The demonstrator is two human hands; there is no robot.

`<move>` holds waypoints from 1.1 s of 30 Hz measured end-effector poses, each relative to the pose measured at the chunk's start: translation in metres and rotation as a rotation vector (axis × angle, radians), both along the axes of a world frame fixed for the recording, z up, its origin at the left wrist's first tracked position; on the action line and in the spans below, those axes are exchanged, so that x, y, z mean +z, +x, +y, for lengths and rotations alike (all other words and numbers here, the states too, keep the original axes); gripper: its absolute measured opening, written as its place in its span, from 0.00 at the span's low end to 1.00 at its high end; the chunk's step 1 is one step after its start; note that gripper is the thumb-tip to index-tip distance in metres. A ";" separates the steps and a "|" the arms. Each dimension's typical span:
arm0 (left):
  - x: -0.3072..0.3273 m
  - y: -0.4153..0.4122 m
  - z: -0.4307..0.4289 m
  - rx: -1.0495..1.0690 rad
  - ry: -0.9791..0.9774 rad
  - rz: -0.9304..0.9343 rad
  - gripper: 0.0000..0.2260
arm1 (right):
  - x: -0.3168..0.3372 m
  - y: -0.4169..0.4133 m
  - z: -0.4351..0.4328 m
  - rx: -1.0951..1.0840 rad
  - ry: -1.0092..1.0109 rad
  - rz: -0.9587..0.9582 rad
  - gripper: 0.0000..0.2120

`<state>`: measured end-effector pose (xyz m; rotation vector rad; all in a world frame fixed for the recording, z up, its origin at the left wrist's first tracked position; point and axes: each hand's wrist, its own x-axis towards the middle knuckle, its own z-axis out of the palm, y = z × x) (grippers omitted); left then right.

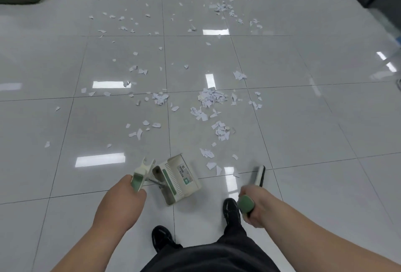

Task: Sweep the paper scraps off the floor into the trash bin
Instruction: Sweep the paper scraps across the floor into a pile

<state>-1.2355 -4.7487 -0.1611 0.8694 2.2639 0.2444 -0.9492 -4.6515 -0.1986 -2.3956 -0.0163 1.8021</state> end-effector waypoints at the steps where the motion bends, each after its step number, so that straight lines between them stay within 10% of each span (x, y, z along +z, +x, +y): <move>1: 0.001 -0.011 -0.006 0.000 0.001 0.000 0.03 | 0.000 -0.022 0.001 -0.050 0.003 0.029 0.04; 11: 0.000 -0.084 -0.041 0.074 -0.038 0.032 0.04 | 0.012 -0.159 0.079 -0.484 0.174 0.379 0.06; 20: -0.006 -0.113 -0.013 0.098 -0.073 0.066 0.05 | 0.001 -0.163 0.143 -0.430 0.311 0.569 0.04; 33: -0.002 -0.132 0.136 -0.043 -0.058 0.052 0.03 | 0.010 -0.110 0.179 -0.079 0.250 0.055 0.07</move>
